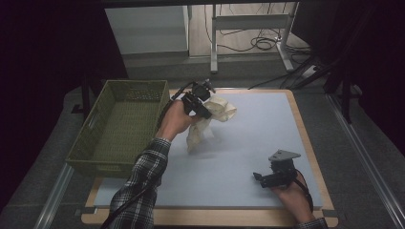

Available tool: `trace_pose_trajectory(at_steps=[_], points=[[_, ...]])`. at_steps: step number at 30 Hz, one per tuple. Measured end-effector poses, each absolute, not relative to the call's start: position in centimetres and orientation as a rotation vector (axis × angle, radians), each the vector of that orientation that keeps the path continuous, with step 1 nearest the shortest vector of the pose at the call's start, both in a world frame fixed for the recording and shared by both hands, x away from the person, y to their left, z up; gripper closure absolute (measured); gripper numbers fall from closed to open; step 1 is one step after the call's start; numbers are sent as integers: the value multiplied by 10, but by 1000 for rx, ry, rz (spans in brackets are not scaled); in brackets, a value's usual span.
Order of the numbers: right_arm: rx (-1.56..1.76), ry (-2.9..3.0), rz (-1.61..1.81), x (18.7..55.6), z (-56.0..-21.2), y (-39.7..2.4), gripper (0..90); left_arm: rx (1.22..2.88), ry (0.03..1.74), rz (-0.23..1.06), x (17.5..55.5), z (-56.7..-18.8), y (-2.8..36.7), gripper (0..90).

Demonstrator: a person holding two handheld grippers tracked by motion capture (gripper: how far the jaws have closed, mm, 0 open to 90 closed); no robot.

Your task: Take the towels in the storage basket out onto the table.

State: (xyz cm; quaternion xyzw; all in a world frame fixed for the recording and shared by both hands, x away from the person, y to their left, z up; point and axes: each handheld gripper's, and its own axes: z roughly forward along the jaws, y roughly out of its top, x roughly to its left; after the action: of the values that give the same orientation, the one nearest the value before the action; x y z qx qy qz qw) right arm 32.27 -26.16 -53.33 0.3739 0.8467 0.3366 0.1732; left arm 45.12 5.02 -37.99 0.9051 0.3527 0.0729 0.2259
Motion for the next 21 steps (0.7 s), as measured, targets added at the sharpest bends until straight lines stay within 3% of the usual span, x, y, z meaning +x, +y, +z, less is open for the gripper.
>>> trace_pose_trajectory(at_steps=[21], points=[[1058, 2401, 955, 323, -533, -262, 25, 2475, 941, 132, 453, -478, 9, 679]])
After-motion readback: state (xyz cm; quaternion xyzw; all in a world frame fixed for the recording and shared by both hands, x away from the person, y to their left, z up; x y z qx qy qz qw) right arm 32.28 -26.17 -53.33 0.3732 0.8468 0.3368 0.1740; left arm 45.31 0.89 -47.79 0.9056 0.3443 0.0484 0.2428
